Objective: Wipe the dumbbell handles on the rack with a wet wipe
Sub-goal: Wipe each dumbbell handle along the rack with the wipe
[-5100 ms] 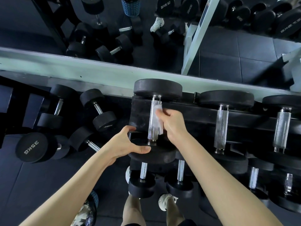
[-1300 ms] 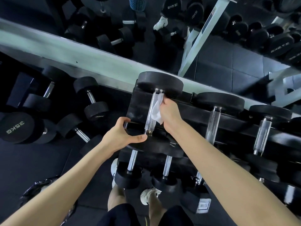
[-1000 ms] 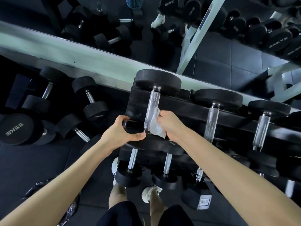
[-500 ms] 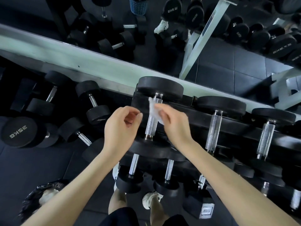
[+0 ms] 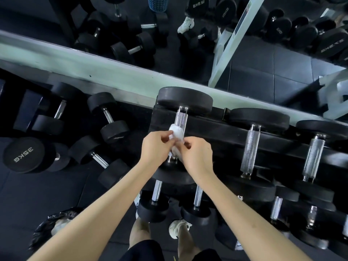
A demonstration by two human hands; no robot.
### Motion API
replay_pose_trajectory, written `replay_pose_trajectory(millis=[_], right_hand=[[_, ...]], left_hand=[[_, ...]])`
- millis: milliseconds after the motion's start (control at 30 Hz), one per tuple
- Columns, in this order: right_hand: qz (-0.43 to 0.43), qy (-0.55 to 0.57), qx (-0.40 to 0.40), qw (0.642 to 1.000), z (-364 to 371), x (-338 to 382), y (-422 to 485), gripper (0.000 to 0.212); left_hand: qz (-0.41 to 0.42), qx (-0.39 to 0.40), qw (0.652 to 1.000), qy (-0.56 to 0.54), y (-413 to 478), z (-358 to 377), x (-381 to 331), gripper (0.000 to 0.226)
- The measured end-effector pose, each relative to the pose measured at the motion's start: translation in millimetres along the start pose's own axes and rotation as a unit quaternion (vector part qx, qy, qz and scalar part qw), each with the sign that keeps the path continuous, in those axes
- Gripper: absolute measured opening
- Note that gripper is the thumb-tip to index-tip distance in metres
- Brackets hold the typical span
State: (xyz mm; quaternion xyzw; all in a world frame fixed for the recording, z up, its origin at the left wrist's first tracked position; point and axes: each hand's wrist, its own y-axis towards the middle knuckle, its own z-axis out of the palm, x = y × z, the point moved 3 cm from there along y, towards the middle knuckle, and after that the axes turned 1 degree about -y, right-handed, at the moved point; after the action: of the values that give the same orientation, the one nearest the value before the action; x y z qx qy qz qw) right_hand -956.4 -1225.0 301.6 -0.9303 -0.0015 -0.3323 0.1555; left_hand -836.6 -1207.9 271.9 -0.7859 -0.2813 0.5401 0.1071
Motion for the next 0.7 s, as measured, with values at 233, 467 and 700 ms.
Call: replay_pose_trajectory(millis=[233,467,700], right_hand=[[0.058,0.068,-0.014,0.996,-2.2,-19.0,32.7,0.017],[0.143,0.223,-0.023,0.964,-8.8,-20.9,69.6,0.008],[0.235,0.297,0.024,0.925,0.0,-30.8,67.9,0.011]], left_hand=[[-0.082,-0.018,0.987,-0.135,14.7,7.2,-3.6,0.028],[-0.099,-0.032,0.971,-0.215,45.8,7.7,-28.3,0.015],[-0.132,0.043,0.961,-0.238,49.7,9.9,-29.7,0.033]])
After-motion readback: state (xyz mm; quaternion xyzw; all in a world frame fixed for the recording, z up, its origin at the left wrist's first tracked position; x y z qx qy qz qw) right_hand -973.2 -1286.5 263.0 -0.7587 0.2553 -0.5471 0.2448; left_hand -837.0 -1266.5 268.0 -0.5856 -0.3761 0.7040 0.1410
